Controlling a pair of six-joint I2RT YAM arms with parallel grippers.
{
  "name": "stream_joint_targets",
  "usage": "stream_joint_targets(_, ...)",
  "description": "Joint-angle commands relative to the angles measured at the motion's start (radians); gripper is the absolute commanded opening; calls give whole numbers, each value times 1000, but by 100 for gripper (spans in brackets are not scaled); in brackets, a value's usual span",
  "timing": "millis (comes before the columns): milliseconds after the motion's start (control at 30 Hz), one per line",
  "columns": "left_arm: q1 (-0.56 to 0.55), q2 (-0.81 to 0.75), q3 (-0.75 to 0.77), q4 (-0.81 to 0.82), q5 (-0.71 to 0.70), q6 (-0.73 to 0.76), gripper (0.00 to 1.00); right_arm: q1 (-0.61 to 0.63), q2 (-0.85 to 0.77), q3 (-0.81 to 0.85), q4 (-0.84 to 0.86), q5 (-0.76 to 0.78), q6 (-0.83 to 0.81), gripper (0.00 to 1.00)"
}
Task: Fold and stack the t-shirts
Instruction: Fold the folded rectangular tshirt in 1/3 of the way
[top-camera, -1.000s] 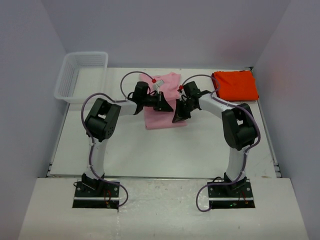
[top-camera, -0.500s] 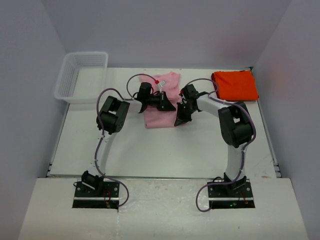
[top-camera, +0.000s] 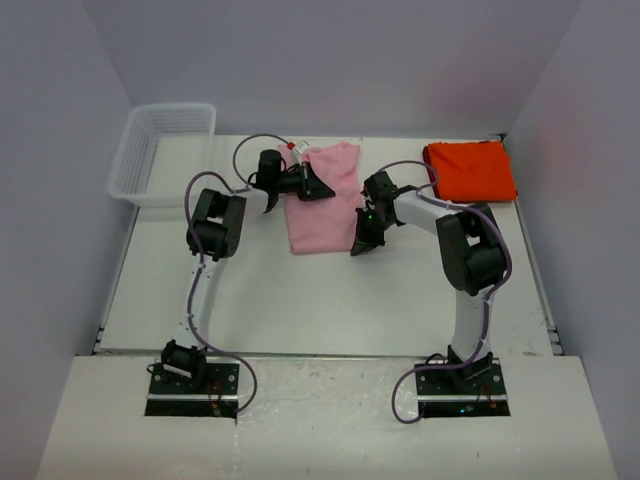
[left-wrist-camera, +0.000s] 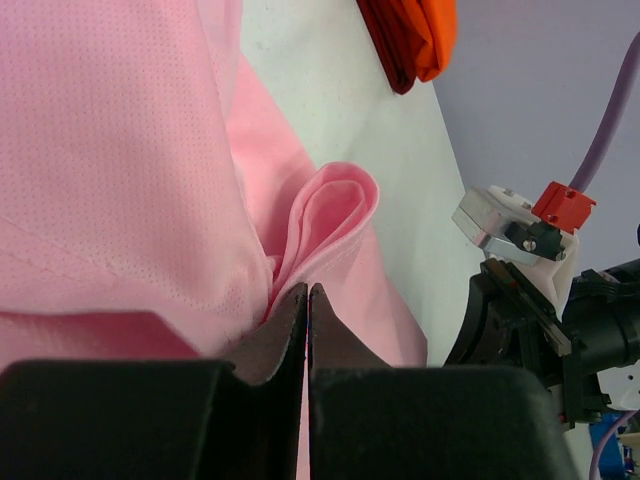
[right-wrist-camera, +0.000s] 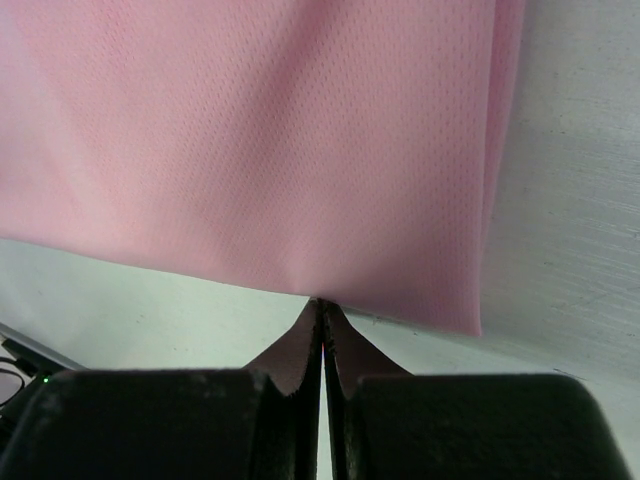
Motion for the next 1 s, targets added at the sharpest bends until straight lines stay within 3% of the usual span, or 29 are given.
stream_joint_targets(0,6,38,82,22,29,-26,0,-1,-2,13,-27,29,8,0)
stream_joint_targets(267,10,61,90,22,46,-21,0,45,-246,-44,-17,55,-71,0)
stream_joint_targets(433,10,32,31,50,48,-29,0,43,-188,138,-116,52,-115,0)
stream_joint_targets(567,10,-81,-52,53,32,14,0,45,-69,261,-158,46,-137,0)
stream_joint_targets(767,-4,-317,-120,-181,-83,244,0,43,34,341,-145,82,-184,0)
stream_joint_targets(967,-24,-477,-108,-439,-253,370,6,40,119,399,-142,35,-187,0)
